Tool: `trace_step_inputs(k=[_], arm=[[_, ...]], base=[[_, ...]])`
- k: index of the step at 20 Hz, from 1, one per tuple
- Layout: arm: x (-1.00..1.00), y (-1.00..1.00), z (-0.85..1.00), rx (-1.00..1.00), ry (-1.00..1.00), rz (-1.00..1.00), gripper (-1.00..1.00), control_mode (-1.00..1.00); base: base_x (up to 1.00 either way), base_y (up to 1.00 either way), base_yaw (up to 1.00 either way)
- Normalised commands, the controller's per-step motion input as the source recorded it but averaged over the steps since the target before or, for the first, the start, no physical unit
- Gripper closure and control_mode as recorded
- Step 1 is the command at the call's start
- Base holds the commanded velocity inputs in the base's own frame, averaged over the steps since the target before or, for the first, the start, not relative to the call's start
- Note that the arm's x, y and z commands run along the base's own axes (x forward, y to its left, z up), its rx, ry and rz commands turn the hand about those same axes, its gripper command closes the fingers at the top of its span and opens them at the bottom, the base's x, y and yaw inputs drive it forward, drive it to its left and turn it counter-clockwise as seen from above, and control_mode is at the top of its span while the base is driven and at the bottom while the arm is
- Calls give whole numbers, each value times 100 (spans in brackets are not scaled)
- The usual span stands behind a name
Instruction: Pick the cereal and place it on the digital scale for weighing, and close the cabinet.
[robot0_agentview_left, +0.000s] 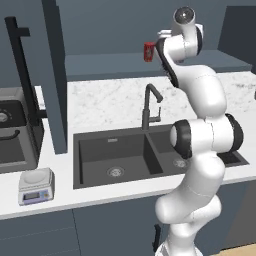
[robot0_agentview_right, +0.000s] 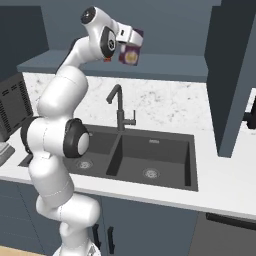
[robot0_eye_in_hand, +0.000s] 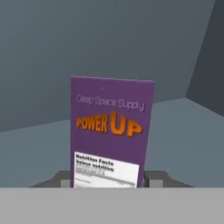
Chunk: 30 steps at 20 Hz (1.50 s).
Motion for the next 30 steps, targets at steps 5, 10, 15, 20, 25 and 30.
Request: trace_step_inputs(k=[5,10,15,20,25,30], arm=[[-8,-8,-9,0,-7,0,100,-100],[-98,21,0,0,-31,0,100,-100],[-100,15,0,10,-37,0,100,-100],[-100,28,28,12,-10,10,100,-100],[-100,6,36,1,5,35,100,-100],[-100,0,10,-3,12,56,100,-100]], base=[[0,0,0],[0,0,0],[0,0,0],[0,0,0],[0,0,0],[0,0,0]])
